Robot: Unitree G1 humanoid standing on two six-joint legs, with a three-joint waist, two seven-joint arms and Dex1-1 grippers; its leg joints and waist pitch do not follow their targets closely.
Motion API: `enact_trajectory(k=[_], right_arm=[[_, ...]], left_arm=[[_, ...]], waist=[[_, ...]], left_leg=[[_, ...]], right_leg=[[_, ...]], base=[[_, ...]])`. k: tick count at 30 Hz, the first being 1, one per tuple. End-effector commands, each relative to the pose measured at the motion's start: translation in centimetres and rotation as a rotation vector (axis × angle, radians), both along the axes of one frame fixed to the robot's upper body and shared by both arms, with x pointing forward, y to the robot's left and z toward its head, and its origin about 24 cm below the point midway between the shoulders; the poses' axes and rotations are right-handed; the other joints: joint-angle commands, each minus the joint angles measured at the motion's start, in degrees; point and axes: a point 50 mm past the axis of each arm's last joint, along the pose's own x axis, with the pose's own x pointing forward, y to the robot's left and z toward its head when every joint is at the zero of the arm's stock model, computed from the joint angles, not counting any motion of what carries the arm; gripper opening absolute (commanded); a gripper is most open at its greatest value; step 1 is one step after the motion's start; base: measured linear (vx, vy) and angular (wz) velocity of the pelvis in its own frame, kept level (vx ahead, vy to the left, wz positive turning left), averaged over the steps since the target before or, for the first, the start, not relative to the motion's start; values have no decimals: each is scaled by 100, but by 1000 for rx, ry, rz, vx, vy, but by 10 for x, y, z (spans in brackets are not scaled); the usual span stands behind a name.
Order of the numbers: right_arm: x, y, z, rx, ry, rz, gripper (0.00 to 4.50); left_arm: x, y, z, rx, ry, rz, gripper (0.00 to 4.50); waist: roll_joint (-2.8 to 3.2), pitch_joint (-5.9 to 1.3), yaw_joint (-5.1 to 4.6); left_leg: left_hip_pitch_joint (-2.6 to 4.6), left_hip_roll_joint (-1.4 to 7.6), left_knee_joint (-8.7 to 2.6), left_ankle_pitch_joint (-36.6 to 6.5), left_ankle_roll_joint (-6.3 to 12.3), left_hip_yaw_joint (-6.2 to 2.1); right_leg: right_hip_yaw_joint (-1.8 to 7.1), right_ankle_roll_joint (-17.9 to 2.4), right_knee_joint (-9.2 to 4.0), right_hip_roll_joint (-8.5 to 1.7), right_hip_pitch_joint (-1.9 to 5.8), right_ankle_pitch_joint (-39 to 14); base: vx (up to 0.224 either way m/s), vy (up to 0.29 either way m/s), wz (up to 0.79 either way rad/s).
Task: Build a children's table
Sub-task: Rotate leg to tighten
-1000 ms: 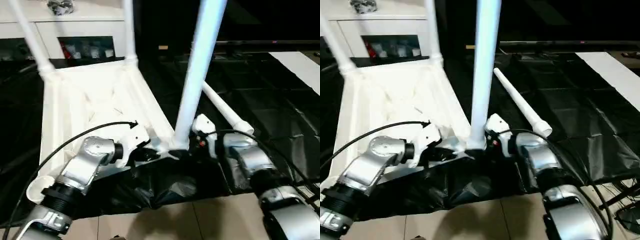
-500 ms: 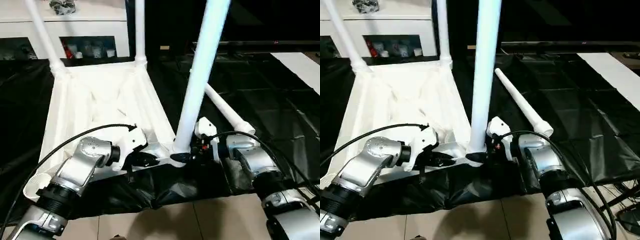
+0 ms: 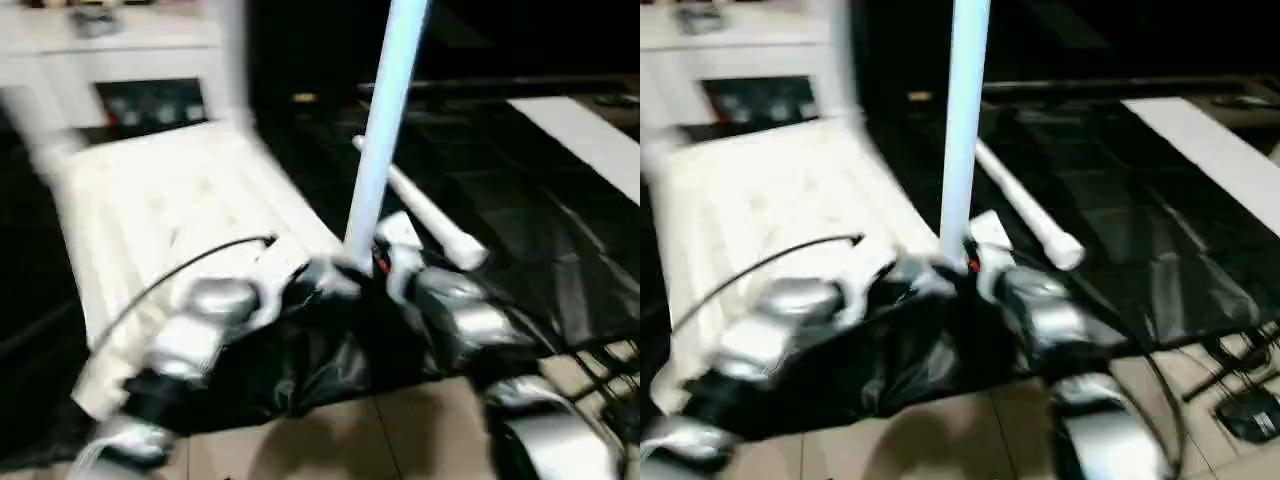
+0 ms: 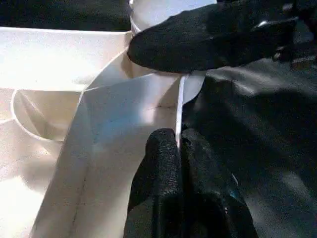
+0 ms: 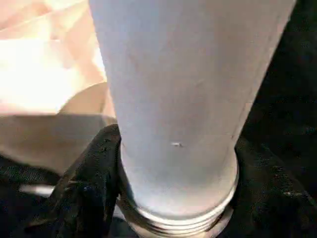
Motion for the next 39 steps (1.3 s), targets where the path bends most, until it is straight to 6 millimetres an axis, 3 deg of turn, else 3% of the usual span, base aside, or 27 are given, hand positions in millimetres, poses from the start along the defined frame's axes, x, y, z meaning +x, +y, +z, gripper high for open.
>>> enact_trajectory(k=[1,3,6,8,9,11,12,14,15,19,20,23,24,26,28,29,30,31,33,34,37,39], right_arm=[[-11,29,-13,31,67,63,272],[-10,31,-11,60,68,52,342],[-7,30,-9,84,79,34,345],[-5,27,-8,65,62,14,383],[-2,19,-5,38,21,-21,383],[0,15,-3,30,1,-42,383],[3,8,0,43,-23,-71,389],[5,0,4,61,-49,-103,389],[5,-7,9,75,-75,-102,391],[2,-28,22,98,-147,-76,391],[1,-32,24,98,-156,-67,391],[-2,-42,24,74,-159,-37,391],[-4,-46,24,60,-155,-24,391],[-4,-49,22,49,-143,-26,391],[-5,-50,20,44,-133,-19,391],[-9,-49,16,15,-105,14,391],[-10,-49,15,3,-97,28,391],[-13,-45,12,-14,-85,69,391],[-19,-38,5,-39,-31,128,391],[-20,-35,2,-51,-16,139,391],[-21,-28,-5,-79,24,162,391],[-21,-27,-5,-80,27,162,391]], left_arm=[[12,-7,22,-54,-125,106,0],[11,-11,22,-56,-132,106,0],[10,-16,22,-71,-140,77,0],[9,-17,21,-72,-138,69,0],[10,-16,20,-62,-139,78,0],[11,-16,19,-59,-139,84,0],[14,-13,17,-45,-142,126,28],[19,-8,15,-31,-137,190,28],[23,-4,14,-25,-138,226,47],[36,6,17,-13,-167,314,73],[38,7,20,-16,-180,326,83],[43,12,29,-34,-230,354,116],[45,16,34,-35,-263,372,120],[46,24,38,-26,-285,401,128],[47,33,43,-10,-311,441,128],[48,57,52,16,-354,531,128],[48,64,55,22,-363,556,128],[46,76,59,43,-379,580,128],[41,101,66,131,-408,609,128],[38,110,67,173,-402,609,128],[26,142,66,338,-363,608,128],[24,146,66,363,-358,604,128]], waist=[[-61,-377,39],[-50,-390,52],[-50,-390,45],[-43,-388,42],[-18,-382,41],[-24,-386,42],[-11,-376,37],[5,-377,38],[16,-380,44],[-17,-408,59],[-54,-407,56],[-64,-395,68],[-97,-387,87],[-85,-393,106],[-74,-393,106],[-71,-389,109],[-73,-389,109],[-141,-392,123],[-78,-378,88],[-143,-368,81],[-75,-352,91],[-63,-346,105]], left_leg=[[-7,21,-350,-733,214,37],[1,23,-337,-599,296,40],[-12,19,-334,-522,416,42],[0,19,-328,-535,432,49],[10,21,-330,-589,419,53],[15,21,-331,-618,387,54],[20,20,-338,-714,361,54],[33,19,-334,-771,331,58],[7,7,-328,-750,325,50],[11,-5,-303,-614,470,46],[-1,-3,-302,-586,525,40],[4,-4,-294,-612,562,46],[-4,-1,-290,-598,591,48],[4,14,-297,-572,572,46],[15,24,-300,-579,536,43],[19,28,-302,-617,505,43],[13,30,-306,-607,496,36],[9,35,-307,-561,494,34],[21,45,-320,-540,450,28],[31,47,-324,-594,415,39],[61,61,-348,-739,253,33],[88,62,-362,-812,164,35]], right_leg=[[279,-1124,-454,-270,310,-916],[274,-1200,-417,-256,319,-601],[272,-1291,-392,-255,336,-311],[274,-1318,-399,-261,333,-332],[276,-1322,-415,-261,324,-393],[278,-1321,-415,-264,325,-443],[278,-1314,-434,-258,318,-530],[283,-1297,-435,-240,313,-493],[281,-1289,-423,-238,346,-406],[276,-1257,-410,-231,365,-56],[272,-1256,-405,-228,381,-16],[265,-1283,-426,-245,362,-285],[268,-1266,-425,-243,364,-346],[265,-1272,-419,-250,347,-408],[262,-1302,-413,-245,331,-400],[260,-1309,-410,-242,331,-401],[259,-1302,-403,-243,341,-377],[254,-1288,-377,-253,350,-367],[253,-1274,-380,-234,318,-359],[260,-1268,-398,-232,306,-418],[272,-1242,-390,-242,265,-646],[280,-1237,-398,-233,250,-613]], base=[[0,0,0],[0,0,0],[0,0,0],[0,0,0],[0,0,0],[0,0,0],[0,0,0],[0,0,0],[0,0,0],[0,0,0],[0,0,0],[0,0,0],[0,0,0],[0,0,0],[0,0,0],[0,0,0],[0,0,0],[0,0,0],[0,0,0],[0,0,0],[0,0,0],[0,0,0]])
